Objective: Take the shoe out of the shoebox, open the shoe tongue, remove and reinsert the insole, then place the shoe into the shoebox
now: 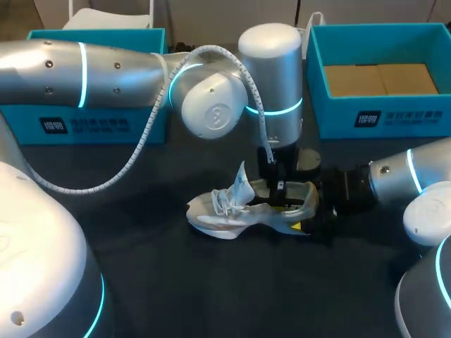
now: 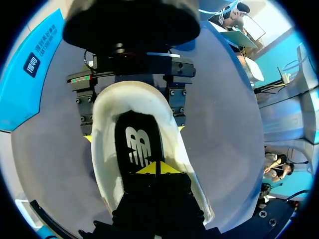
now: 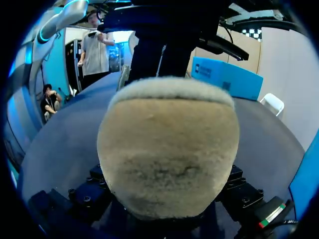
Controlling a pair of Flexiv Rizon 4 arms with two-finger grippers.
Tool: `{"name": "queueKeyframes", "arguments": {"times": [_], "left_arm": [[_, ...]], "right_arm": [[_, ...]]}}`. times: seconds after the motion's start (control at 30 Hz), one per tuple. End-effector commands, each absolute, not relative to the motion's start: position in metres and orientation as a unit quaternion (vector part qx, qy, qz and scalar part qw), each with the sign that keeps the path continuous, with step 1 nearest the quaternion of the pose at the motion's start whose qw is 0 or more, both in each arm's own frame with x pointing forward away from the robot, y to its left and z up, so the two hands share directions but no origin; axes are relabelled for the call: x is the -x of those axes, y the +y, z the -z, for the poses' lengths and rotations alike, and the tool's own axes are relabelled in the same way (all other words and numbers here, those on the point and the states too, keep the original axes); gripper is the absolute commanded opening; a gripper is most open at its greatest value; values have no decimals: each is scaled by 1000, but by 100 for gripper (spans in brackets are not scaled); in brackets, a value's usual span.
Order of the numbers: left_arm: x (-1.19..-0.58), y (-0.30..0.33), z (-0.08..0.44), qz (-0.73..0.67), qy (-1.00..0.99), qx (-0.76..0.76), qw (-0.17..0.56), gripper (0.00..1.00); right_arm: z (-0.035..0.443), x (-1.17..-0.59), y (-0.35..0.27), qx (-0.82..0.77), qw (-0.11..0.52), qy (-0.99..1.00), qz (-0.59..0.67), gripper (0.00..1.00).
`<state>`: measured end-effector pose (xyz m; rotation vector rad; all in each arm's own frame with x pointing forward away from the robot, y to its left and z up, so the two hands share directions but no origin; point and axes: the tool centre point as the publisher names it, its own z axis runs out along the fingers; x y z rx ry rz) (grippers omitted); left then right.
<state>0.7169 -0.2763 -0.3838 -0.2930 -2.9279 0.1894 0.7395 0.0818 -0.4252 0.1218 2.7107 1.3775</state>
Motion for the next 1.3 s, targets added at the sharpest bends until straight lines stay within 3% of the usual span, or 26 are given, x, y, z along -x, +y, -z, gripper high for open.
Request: {"name": "queueKeyframes", "arguments": {"times": [0.03,0.27,0.3,0.33,0.37,0.67,1.17,1.27,1.3], "left_arm": [[-716,-279,389,-63,-987,105,100,0],[-717,-277,394,-58,-987,105,104,0],[-717,-277,394,-58,-987,105,105,5],[-718,-276,395,-57,-987,106,106,25],[-718,-275,395,-57,-987,107,106,31],[-720,-268,397,-47,-986,125,102,42],[-716,-271,427,-48,-985,159,44,42],[-717,-273,431,-51,-986,159,25,32],[-718,-273,433,-50,-986,159,14,20]], "right_arm": [[429,-738,87,-41,50,891,-449,0],[429,-738,87,-41,50,891,-449,0],[429,-738,87,-41,50,891,-449,0],[429,-738,87,-41,50,891,-449,0],[429,-738,87,-41,50,891,-449,0],[429,-738,87,-41,50,891,-449,0],[429,-738,87,-41,50,891,-449,0],[429,-738,87,-41,50,891,-449,0],[429,-738,87,-41,50,891,-449,0]]}}
